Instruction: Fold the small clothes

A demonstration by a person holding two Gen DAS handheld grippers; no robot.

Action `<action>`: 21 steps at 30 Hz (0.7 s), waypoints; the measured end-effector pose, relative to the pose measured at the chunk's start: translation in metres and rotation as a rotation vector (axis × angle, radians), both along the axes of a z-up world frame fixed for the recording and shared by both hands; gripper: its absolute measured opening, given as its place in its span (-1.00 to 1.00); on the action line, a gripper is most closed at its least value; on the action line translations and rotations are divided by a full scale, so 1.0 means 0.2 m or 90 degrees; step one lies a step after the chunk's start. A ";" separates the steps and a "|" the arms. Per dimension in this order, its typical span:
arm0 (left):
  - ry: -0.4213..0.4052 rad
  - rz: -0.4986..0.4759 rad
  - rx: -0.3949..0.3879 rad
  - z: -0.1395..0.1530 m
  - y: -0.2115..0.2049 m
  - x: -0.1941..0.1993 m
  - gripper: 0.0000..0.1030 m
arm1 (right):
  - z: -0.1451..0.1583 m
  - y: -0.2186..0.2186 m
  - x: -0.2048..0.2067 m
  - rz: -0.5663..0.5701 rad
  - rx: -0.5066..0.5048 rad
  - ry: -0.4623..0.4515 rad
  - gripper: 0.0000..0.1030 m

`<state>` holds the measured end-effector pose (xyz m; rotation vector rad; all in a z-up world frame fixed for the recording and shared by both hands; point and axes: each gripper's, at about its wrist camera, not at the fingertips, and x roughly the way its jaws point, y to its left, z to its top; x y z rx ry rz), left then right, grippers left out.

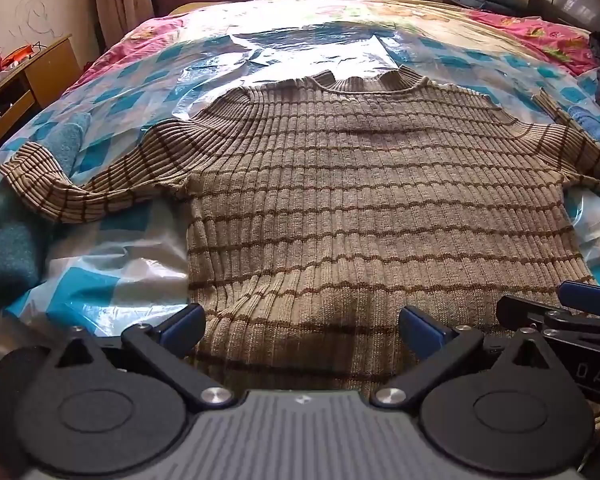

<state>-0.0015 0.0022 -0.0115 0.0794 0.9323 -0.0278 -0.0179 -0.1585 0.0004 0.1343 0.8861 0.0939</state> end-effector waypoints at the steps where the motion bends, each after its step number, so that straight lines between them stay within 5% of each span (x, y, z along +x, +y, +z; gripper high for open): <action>1: 0.000 0.000 0.000 0.00 0.00 0.00 1.00 | 0.00 0.00 0.00 0.000 -0.001 0.000 0.27; 21: 0.002 0.004 0.008 0.00 -0.03 0.00 1.00 | -0.01 -0.01 -0.01 -0.005 -0.002 0.000 0.26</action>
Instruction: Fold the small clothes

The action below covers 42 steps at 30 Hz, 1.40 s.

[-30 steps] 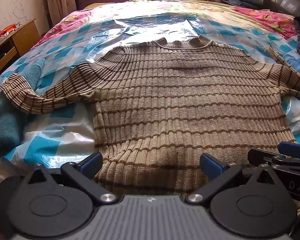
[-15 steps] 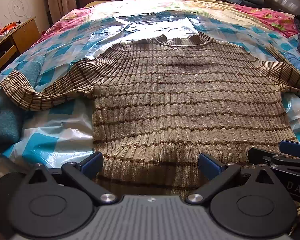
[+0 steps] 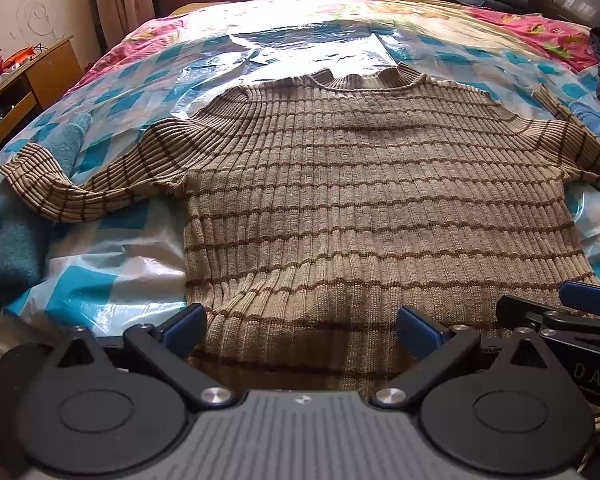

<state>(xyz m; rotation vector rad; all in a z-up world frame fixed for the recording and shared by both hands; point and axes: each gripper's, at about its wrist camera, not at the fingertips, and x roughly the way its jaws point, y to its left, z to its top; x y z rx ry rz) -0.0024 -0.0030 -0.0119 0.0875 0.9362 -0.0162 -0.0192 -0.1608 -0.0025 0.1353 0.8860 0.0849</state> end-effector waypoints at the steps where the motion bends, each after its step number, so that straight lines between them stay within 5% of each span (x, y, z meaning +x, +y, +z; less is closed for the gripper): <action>1: 0.002 0.002 -0.001 0.00 0.00 0.00 1.00 | 0.00 0.00 0.00 0.000 0.000 0.000 0.26; 42: 0.020 0.014 0.002 -0.04 -0.01 0.00 1.00 | -0.02 0.01 0.00 0.005 -0.001 0.012 0.26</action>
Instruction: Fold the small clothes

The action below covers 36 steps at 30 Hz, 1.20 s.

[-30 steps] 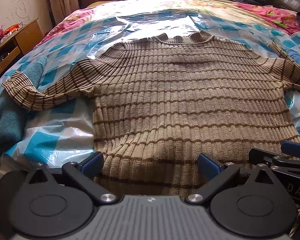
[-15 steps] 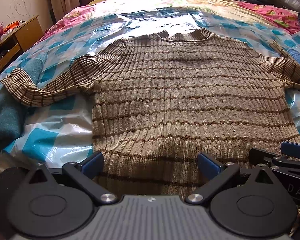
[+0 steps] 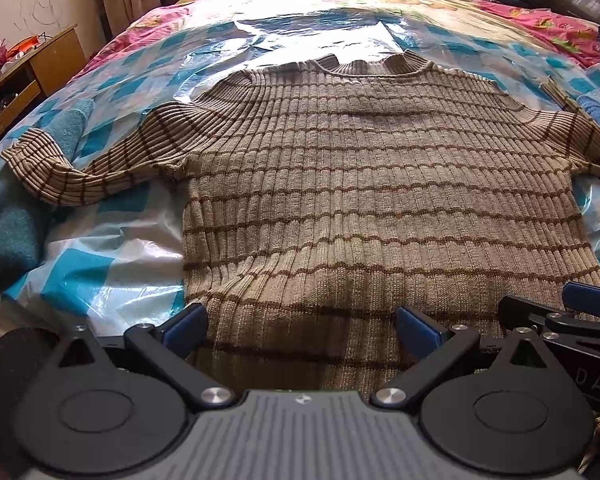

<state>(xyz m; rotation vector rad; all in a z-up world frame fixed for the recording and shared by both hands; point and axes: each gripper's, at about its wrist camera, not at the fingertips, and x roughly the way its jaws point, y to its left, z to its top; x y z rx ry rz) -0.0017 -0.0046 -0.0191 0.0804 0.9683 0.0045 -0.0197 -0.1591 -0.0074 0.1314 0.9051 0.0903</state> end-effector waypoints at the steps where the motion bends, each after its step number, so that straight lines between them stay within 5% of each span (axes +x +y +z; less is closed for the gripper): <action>1: 0.000 0.000 0.000 0.00 0.00 0.00 1.00 | 0.00 0.00 0.00 0.000 0.000 0.000 0.26; 36: 0.081 0.020 -0.018 -0.09 0.02 0.01 1.00 | -0.01 0.02 0.00 0.012 -0.010 0.008 0.26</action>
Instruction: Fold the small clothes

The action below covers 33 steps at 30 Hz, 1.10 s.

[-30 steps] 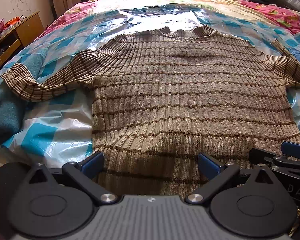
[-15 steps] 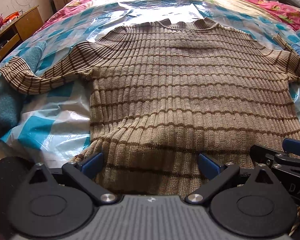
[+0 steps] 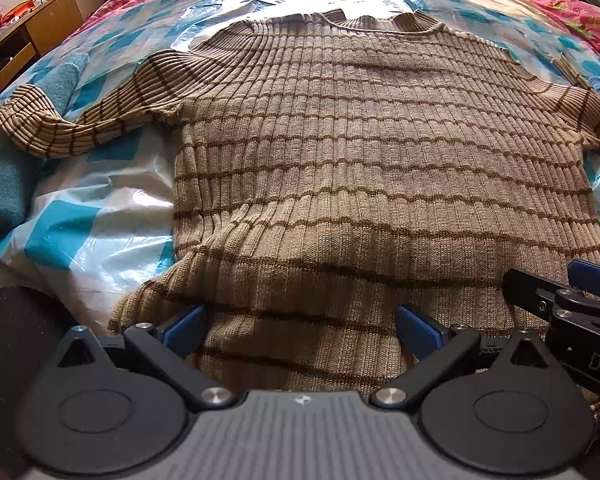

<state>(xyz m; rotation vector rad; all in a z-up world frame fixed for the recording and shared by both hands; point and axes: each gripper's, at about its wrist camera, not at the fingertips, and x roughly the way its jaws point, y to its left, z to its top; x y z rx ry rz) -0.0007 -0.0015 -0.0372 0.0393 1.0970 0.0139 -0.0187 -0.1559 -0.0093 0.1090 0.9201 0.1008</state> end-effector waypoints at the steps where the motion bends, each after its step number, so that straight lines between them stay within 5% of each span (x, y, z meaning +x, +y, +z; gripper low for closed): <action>1: 0.004 0.000 -0.001 0.00 0.00 0.00 1.00 | 0.00 0.00 0.00 0.000 0.000 0.000 0.26; 18: 0.040 0.015 -0.047 -0.04 0.05 0.02 1.00 | 0.00 0.01 0.00 0.004 -0.001 -0.001 0.27; 26: -0.043 0.035 -0.031 0.08 0.08 -0.01 1.00 | 0.03 0.01 -0.01 0.007 0.000 -0.021 0.27; 33: -0.124 -0.009 0.015 0.18 0.01 -0.01 1.00 | 0.06 -0.01 -0.01 0.006 0.002 -0.037 0.26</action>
